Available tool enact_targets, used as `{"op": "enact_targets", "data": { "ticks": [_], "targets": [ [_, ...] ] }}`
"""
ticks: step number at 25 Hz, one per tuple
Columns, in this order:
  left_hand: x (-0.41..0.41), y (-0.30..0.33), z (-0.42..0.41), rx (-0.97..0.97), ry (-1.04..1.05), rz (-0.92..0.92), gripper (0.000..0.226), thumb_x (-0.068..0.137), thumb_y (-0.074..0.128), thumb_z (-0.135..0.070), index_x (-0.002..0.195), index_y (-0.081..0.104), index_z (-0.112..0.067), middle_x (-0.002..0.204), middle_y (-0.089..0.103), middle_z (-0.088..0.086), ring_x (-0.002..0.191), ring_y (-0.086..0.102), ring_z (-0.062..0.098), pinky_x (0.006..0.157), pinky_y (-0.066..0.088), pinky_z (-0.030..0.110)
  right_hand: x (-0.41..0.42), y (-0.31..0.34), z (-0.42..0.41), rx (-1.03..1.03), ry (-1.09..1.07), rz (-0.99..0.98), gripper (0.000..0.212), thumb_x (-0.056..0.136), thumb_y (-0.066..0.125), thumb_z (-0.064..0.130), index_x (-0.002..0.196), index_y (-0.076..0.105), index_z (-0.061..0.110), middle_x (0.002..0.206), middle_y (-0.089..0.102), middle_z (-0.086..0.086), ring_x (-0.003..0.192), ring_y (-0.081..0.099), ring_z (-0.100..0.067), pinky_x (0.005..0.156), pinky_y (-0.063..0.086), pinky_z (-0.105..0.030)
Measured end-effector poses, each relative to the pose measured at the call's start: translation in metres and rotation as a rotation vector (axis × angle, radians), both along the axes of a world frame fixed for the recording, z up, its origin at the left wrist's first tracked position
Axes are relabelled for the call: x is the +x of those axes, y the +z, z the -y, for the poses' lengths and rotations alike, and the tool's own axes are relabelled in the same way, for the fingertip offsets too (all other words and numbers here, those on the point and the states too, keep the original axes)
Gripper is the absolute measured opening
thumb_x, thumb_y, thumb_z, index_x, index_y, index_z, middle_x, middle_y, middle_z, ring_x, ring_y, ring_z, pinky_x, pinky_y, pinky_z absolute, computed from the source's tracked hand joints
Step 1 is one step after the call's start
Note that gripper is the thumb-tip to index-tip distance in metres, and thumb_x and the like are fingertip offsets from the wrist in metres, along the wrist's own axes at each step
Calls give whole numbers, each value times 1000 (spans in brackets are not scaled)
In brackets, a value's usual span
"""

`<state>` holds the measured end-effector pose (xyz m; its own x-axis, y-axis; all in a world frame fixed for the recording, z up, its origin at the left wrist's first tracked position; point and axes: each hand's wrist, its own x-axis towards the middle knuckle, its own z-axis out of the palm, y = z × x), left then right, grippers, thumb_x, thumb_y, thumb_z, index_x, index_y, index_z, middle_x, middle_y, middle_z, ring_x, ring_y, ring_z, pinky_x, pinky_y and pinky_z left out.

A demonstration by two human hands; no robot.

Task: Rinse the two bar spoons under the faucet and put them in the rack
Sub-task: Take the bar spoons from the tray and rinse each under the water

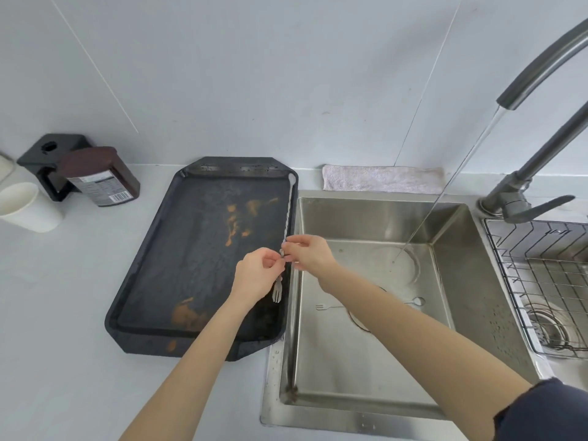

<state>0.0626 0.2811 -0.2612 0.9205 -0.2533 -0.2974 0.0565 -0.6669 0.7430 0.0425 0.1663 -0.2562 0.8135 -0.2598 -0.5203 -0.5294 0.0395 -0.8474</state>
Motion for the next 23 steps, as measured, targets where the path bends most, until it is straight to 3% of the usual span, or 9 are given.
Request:
{"op": "enact_targets", "data": {
  "ticks": [2, 6, 9, 13, 16, 19, 23],
  "targets": [
    [-6, 10, 10, -105, -73, -47, 19, 87, 54, -19, 101, 62, -8, 80, 67, 5, 69, 60, 13, 78, 50, 31, -11, 9, 16, 81, -29, 41, 29, 90, 57, 14, 117, 59, 5, 84, 62, -4, 67, 57, -7, 63, 47, -15],
    [-27, 27, 36, -221, -188, -103, 5, 88, 55, -18, 87, 60, -18, 66, 59, -8, 46, 54, -6, 62, 44, 17, -34, 22, 56, 199, -144, 128, 21, 90, 56, 12, 110, 61, 8, 74, 60, 3, 67, 57, -5, 60, 46, -15],
    [-40, 34, 55, -229, -236, -88, 8, 88, 54, -17, 85, 58, -23, 70, 59, -10, 53, 52, 0, 53, 42, 8, -51, 35, 82, 201, -224, 195, 11, 90, 56, 7, 98, 60, 13, 77, 61, 3, 67, 58, -4, 63, 46, -14],
    [-52, 34, 76, -208, -307, -89, 14, 89, 53, -18, 100, 61, -13, 75, 60, -6, 63, 51, 6, 63, 44, 15, -68, 47, 114, 241, -305, 266, 18, 89, 56, 3, 77, 58, 17, 78, 61, 0, 68, 58, -6, 64, 47, -14],
    [-58, 30, 91, -191, -349, -81, 16, 89, 53, -18, 102, 60, -11, 75, 59, -7, 61, 50, 4, 54, 42, 4, -75, 55, 143, 234, -381, 296, 13, 90, 55, 5, 84, 59, 16, 78, 62, 2, 70, 58, -5, 68, 47, -16],
    [-58, 24, 106, -203, -350, -90, 8, 88, 55, -20, 94, 60, -17, 73, 58, -7, 55, 52, -2, 51, 40, 1, -76, 58, 170, 198, -402, 286, 10, 88, 59, 9, 95, 60, 16, 76, 62, 4, 69, 57, -4, 66, 47, -15],
    [-54, 17, 125, -222, -327, -105, 6, 87, 57, -17, 84, 61, -20, 69, 57, -4, 42, 50, -7, 49, 38, 2, -67, 56, 199, 166, -409, 258, 15, 90, 58, 12, 78, 61, 21, 77, 62, 5, 68, 58, -3, 63, 47, -14]
  ]
}}
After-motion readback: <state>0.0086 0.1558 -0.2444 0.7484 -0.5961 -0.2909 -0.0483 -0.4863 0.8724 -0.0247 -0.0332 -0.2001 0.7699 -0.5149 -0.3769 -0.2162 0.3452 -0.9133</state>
